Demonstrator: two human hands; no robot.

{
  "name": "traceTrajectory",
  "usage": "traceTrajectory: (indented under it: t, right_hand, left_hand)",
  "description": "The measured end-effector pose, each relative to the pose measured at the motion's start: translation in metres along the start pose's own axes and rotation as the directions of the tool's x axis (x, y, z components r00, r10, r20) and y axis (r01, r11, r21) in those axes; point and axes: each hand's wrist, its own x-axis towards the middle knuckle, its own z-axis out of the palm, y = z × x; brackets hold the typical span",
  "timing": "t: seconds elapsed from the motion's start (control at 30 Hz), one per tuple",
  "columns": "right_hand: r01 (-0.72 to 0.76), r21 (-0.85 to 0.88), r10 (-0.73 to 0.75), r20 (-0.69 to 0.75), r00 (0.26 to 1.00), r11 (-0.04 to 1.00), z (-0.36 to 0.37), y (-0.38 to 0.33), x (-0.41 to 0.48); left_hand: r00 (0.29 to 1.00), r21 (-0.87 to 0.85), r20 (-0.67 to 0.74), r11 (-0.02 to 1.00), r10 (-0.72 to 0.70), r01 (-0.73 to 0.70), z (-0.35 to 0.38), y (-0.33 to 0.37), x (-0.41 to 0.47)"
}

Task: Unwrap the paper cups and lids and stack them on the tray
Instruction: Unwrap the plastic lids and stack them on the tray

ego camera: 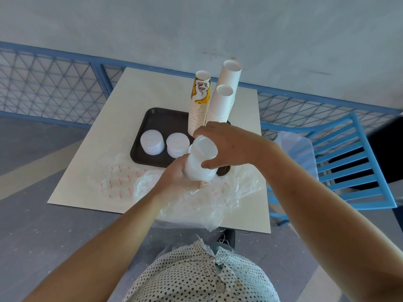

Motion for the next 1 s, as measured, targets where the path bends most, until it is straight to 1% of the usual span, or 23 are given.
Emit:
traceTrajectory:
  t: [0.13, 0.27, 0.47, 0.57, 0.73, 0.9, 1.0]
  right_hand:
    - [-0.03, 0.015, 0.03, -0.036, 0.999, 0.999, -0.009, 0.012, 0.002]
    - [-0.082, -0.008, 0.081, -0.055, 0.995, 0.997, -0.015, 0.032, 0.004]
    - [-0.169, 0.022, 0.169, -0.028, 0.985, 0.985, -0.008, 0.076, 0.01]
    - [-0.204, 0.043, 0.205, -0.003, 0.979, 0.978, 0.013, 0.102, 0.018]
    - [-0.245, 0.077, 0.241, 0.054, 0.969, 0.967, 0.074, 0.14, 0.039]
    - [-0.263, 0.114, 0.259, 0.054, 0.964, 0.958, 0.129, 0.158, 0.063]
    - [-0.279, 0.099, 0.274, 0.061, 0.96, 0.955, 0.15, 0.166, 0.077]
  left_hand:
    - [0.999, 0.014, -0.031, 1.0, -0.022, 0.023, -0.002, -0.01, 0.002]
    - [0.997, 0.028, -0.059, 0.998, -0.05, 0.052, -0.001, -0.017, 0.004]
    - [0.986, -0.003, -0.135, 0.995, -0.097, 0.097, 0.001, -0.029, 0.007]
    - [0.976, -0.013, -0.178, 0.992, -0.127, 0.126, 0.002, -0.031, 0.009]
    - [0.952, 0.025, -0.237, 0.978, -0.195, 0.207, 0.007, -0.025, 0.009]
    - [0.913, 0.013, -0.317, 0.961, -0.258, 0.276, 0.017, -0.026, 0.013]
    - [0.896, 0.008, -0.349, 0.955, -0.276, 0.297, 0.022, -0.027, 0.016]
